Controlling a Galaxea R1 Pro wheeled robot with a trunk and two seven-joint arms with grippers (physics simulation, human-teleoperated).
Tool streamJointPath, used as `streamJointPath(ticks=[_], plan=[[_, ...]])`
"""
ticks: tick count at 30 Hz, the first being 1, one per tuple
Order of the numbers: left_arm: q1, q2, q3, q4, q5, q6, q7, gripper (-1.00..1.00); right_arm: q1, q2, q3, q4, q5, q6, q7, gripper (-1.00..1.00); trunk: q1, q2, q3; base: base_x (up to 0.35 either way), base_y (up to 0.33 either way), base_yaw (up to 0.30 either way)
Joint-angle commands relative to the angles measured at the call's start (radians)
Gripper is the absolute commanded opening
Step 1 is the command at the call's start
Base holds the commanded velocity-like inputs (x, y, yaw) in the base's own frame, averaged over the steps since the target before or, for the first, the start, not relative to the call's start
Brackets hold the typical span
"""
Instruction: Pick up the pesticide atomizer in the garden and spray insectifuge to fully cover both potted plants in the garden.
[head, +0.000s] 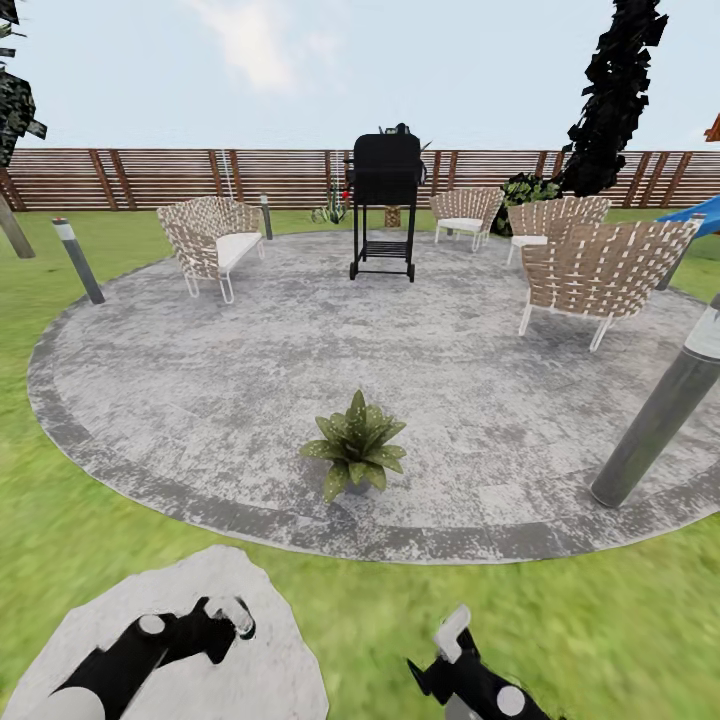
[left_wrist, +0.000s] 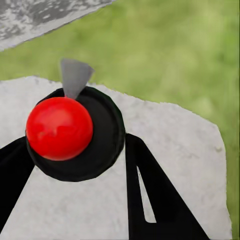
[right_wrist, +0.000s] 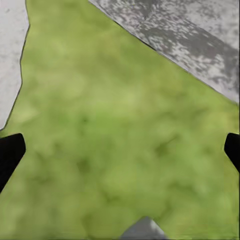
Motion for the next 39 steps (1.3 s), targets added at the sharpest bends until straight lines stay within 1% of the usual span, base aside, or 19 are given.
streamJointPath(ticks=[1,2,4,5,6,7,9,11,12,14,17,18,20,21,26,31,35,36,39], plan=[[0.028,0.0,0.031,0.0,0.059,-0.035,0.068,-1.0,-0.001,0.008,-0.003,0.062,-0.002,-0.071,-0.084,1.0,0.0,0.0,-0.001,0.0,0.0,0.0],[0.049,0.0,0.051,0.0,0.094,-0.053,0.114,-1.0,-0.001,0.013,-0.003,0.098,-0.012,-0.106,-0.136,1.0,0.0,0.0,-0.001,0.0,0.0,0.0],[0.089,-0.004,0.078,0.001,0.146,-0.093,0.212,-1.0,0.0,0.017,-0.003,0.157,-0.039,-0.155,-0.232,1.0,0.0,0.0,-0.001,0.0,0.0,0.0],[0.117,-0.008,0.088,0.001,0.176,-0.129,0.29,-1.0,0.0,0.019,-0.004,0.189,-0.064,-0.184,-0.287,1.0,0.0,0.0,-0.001,0.0,0.0,0.0],[0.136,-0.01,0.093,0.002,0.193,-0.152,0.34,-1.0,0.0,0.02,-0.004,0.204,-0.082,-0.201,-0.314,1.0,0.0,0.0,-0.001,0.0,0.0,0.0],[0.163,-0.015,0.097,0.002,0.218,-0.182,0.417,-1.0,0.0,0.019,-0.005,0.218,-0.115,-0.223,-0.339,1.0,0.0,0.0,-0.001,0.0,0.0,0.0],[0.193,-0.018,0.1,0.001,0.248,-0.205,0.494,-1.0,0.001,0.018,-0.005,0.226,-0.168,-0.239,-0.356,1.0,0.0,0.0,-0.001,0.0,0.0,0.0],[0.219,-0.019,0.102,0.001,0.298,-0.217,0.563,-1.0,0.003,0.014,-0.005,0.231,-0.263,-0.249,-0.363,1.0,0.0,0.0,-0.001,0.0,0.0,0.0],[0.224,-0.019,0.102,0.002,0.312,-0.218,0.571,-1.0,0.003,0.013,-0.004,0.23,-0.286,-0.251,-0.363,1.0,0.0,0.0,-0.001,0.0,0.0,0.0],[0.23,-0.025,0.1,0.014,0.329,-0.217,0.58,-1.0,0.004,0.011,-0.003,0.231,-0.313,-0.252,-0.363,1.0,0.0,0.0,-0.001,0.0,0.0,0.0],[0.232,-0.05,0.096,0.091,0.33,-0.22,0.581,-1.0,0.004,0.01,-0.003,0.232,-0.324,-0.253,-0.364,1.0,0.0,0.0,-0.001,0.0,0.0,0.0],[0.232,-0.06,0.099,0.116,0.336,-0.222,0.585,-1.0,0.004,0.009,-0.003,0.232,-0.327,-0.252,-0.365,1.0,0.0,0.0,-0.001,0.0,0.0,0.0],[0.232,-0.061,0.104,0.121,0.345,-0.223,0.587,-1.0,0.004,0.009,-0.004,0.232,-0.329,-0.252,-0.365,1.0,0.0,0.0,-0.001,0.0,0.0,0.0],[0.232,-0.058,0.105,0.123,0.358,-0.223,0.588,-1.0,0.004,0.01,-0.006,0.23,-0.33,-0.249,-0.365,1.0,0.0,0.0,-0.001,0.0,0.0,0.026],[0.232,-0.055,0.104,0.122,0.365,-0.222,0.591,-1.0,0.004,0.01,-0.005,0.231,-0.331,-0.25,-0.367,1.0,0.0,0.0,-0.001,0.0,0.0,0.196],[0.232,-0.06,0.102,0.123,0.366,-0.222,0.592,-1.0,0.004,0.009,-0.005,0.235,-0.331,-0.25,-0.367,1.0,0.0,0.0,-0.001,-0.004,0.0,0.271],[0.232,-0.061,0.103,0.125,0.372,-0.222,0.592,-1.0,0.005,0.014,-0.004,0.273,-0.332,-0.25,-0.367,1.0,0.0,0.0,-0.001,-0.205,0.0,0.278],[0.232,-0.061,0.103,0.125,0.38,-0.222,0.592,-1.0,0.005,0.015,-0.004,0.278,-0.332,-0.25,-0.367,1.0,0.0,0.0,-0.001,-0.304,0.005,0.278],[0.232,-0.062,0.102,0.128,0.423,-0.222,0.592,-1.0,0.006,0.016,-0.004,0.288,-0.332,-0.249,-0.367,1.0,0.0,0.0,-0.001,-0.321,0.088,0.279]])
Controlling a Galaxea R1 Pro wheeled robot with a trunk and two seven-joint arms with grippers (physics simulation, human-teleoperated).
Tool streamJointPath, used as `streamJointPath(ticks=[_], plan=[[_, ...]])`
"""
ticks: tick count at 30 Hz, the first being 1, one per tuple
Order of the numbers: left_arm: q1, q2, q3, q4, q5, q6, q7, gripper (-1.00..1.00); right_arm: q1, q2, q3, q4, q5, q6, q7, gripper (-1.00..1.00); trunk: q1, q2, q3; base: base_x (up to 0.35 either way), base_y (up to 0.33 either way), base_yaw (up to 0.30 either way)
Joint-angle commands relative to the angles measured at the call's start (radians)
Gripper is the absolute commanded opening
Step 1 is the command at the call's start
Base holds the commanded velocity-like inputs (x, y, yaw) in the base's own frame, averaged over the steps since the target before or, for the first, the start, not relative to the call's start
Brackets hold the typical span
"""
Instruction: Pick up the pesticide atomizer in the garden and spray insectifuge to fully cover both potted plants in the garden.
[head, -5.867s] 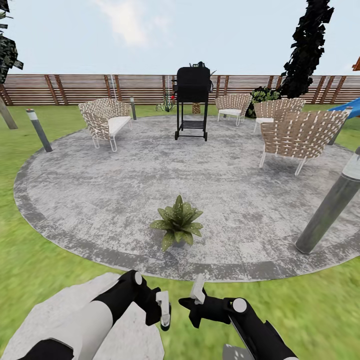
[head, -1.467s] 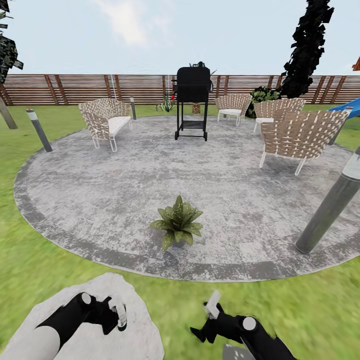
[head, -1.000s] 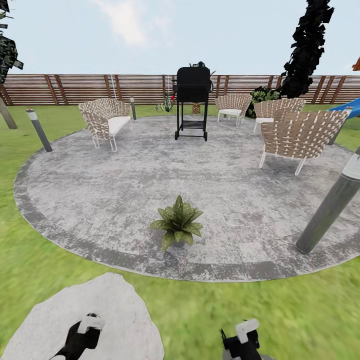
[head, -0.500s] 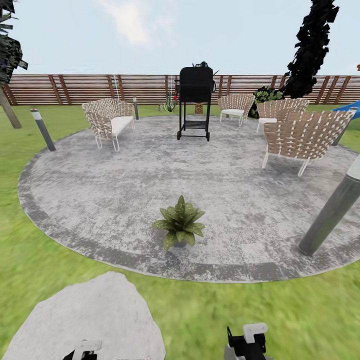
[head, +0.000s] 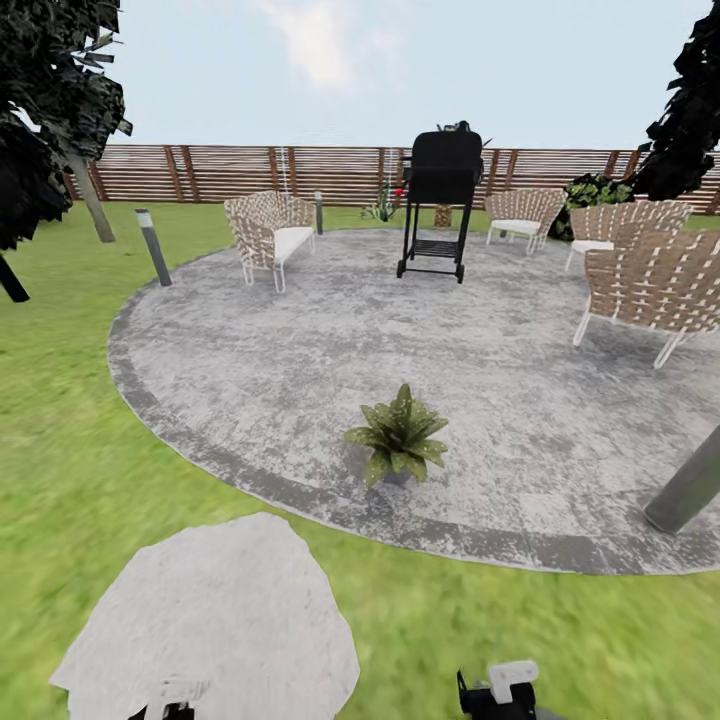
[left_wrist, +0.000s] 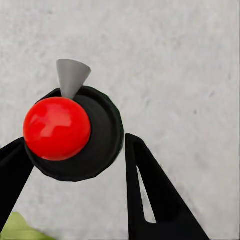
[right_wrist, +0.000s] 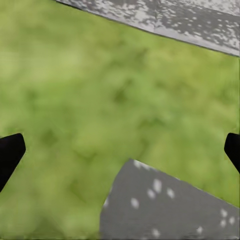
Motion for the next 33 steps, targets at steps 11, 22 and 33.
streamJointPath(ticks=[11,22,33], plan=[[0.0,-0.002,-0.005,0.004,0.016,-0.002,-0.016,-1.0,0.0,0.002,0.008,0.008,-0.009,-0.003,-0.005,1.0,-0.001,0.0,-0.001,-0.238,0.153,0.279],[-0.002,-0.002,-0.007,0.003,0.01,0.007,-0.004,-1.0,-0.001,0.0,0.006,0.008,-0.01,-0.004,-0.005,1.0,-0.001,0.0,-0.001,-0.007,0.004,0.282],[-0.001,-0.003,-0.007,0.013,0.012,-0.002,-0.004,-1.0,0.0,-0.006,0.005,0.013,-0.009,-0.005,-0.005,1.0,-0.001,0.0,-0.001,0.0,0.0,0.283]])
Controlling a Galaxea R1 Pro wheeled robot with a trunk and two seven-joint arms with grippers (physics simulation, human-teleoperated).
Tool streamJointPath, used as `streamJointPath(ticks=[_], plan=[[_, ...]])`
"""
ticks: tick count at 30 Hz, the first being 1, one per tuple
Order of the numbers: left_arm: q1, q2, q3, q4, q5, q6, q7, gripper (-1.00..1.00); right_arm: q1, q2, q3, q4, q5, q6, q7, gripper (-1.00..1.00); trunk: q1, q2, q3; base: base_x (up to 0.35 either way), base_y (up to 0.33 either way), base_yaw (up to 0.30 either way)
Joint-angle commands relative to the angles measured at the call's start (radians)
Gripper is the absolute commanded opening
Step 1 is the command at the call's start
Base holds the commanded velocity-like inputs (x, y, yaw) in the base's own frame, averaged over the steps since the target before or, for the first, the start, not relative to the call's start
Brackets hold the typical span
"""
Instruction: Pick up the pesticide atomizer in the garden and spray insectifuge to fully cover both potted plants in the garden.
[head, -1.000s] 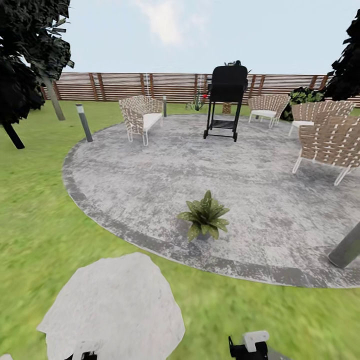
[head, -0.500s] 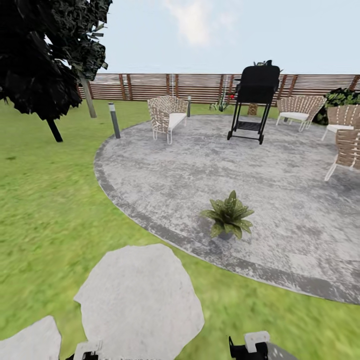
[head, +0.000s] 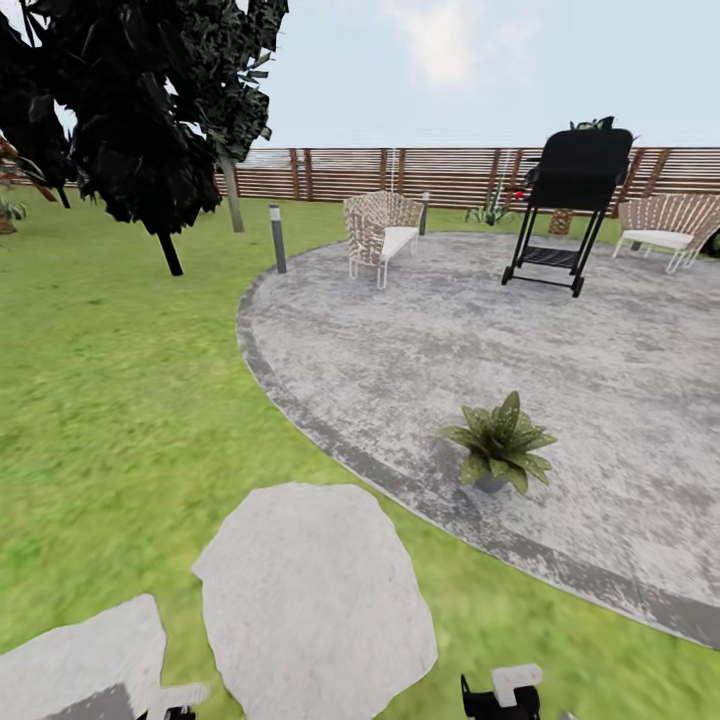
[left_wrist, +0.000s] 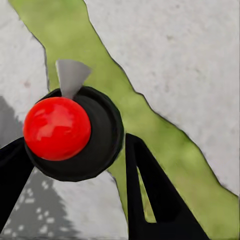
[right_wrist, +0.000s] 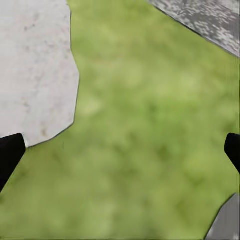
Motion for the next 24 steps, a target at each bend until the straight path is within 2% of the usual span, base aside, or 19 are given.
streamJointPath(ticks=[1,24], plan=[[-0.001,0.0,0.002,0.001,0.004,-0.003,-0.001,-1.0,0.0,0.002,0.009,0.005,-0.009,-0.003,-0.003,1.0,0.0,0.0,-0.001,0.0,0.0,0.283],[0.0,0.001,0.003,0.002,0.005,-0.004,-0.001,-1.0,0.0,-0.001,0.008,0.018,-0.009,-0.003,-0.003,1.0,0.0,0.0,-0.006,0.0,0.0,0.283]])
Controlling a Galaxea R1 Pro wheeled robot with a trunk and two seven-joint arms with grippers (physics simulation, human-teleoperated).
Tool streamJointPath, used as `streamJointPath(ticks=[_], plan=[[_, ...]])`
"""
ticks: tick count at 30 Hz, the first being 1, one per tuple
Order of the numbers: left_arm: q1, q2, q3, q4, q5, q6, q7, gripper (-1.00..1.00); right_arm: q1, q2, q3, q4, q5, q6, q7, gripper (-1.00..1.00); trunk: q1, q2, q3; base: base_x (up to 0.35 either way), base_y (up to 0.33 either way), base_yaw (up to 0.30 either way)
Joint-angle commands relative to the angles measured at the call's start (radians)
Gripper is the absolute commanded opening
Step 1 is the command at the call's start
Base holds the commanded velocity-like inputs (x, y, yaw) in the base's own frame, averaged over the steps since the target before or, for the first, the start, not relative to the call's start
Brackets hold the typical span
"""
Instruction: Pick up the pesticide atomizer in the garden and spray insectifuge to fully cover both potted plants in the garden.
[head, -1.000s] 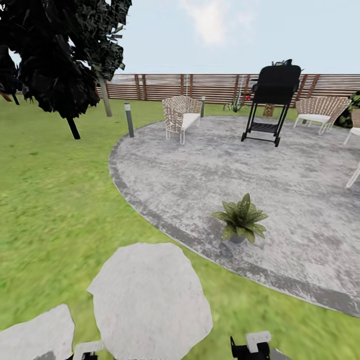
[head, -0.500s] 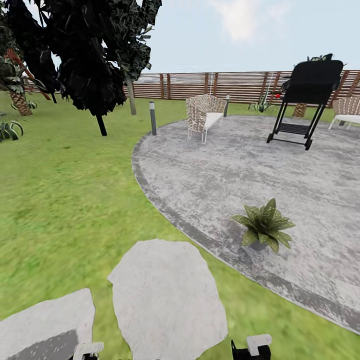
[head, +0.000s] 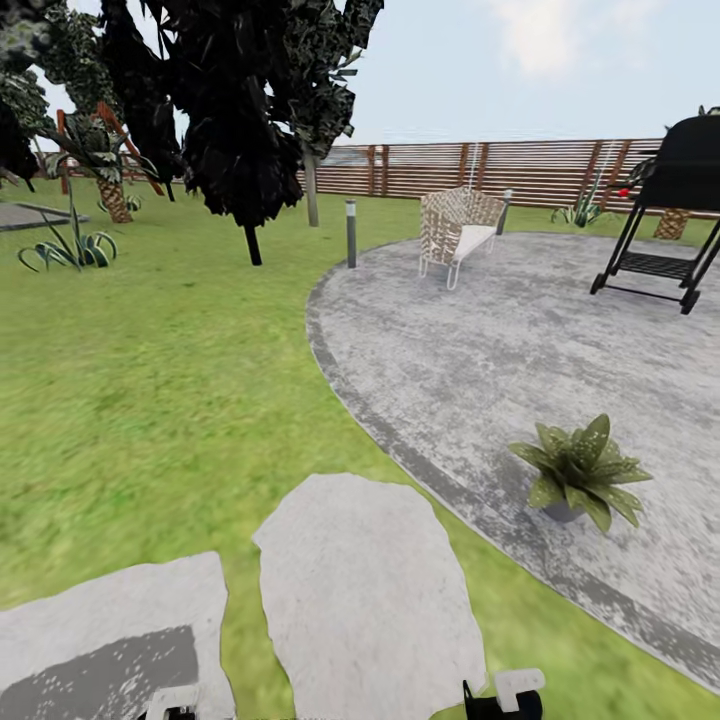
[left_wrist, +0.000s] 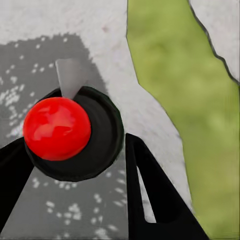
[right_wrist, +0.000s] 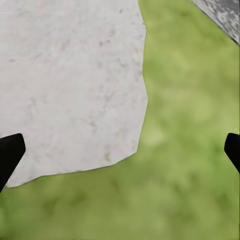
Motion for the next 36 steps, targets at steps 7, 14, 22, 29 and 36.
streamJointPath(ticks=[7,14,22,29,36], plan=[[-0.001,0.0,0.002,0.001,0.003,-0.003,-0.001,-1.0,0.0,0.0,0.009,0.0,-0.009,-0.003,-0.003,1.0,0.0,0.0,-0.001,0.0,0.0,0.283],[-0.001,0.0,0.002,0.001,0.003,-0.004,-0.001,-1.0,0.0,0.0,0.009,0.0,-0.009,-0.003,-0.003,1.0,0.0,0.0,-0.001,0.0,0.0,0.283],[-0.001,0.0,0.002,0.001,0.003,-0.003,-0.001,-1.0,0.0,0.0,0.009,0.0,-0.009,-0.003,-0.003,1.0,0.0,0.0,-0.001,0.0,0.0,0.283],[-0.001,0.0,0.002,0.001,0.003,-0.003,-0.001,-1.0,0.0,0.0,0.009,0.0,-0.009,-0.003,-0.003,1.0,0.0,0.0,-0.001,0.0,0.0,0.283],[-0.001,0.0,0.002,0.001,0.004,-0.003,-0.002,-1.0,0.0,0.0,0.009,0.0,-0.009,-0.003,-0.003,1.0,0.0,0.0,-0.001,0.0,0.0,0.283]])
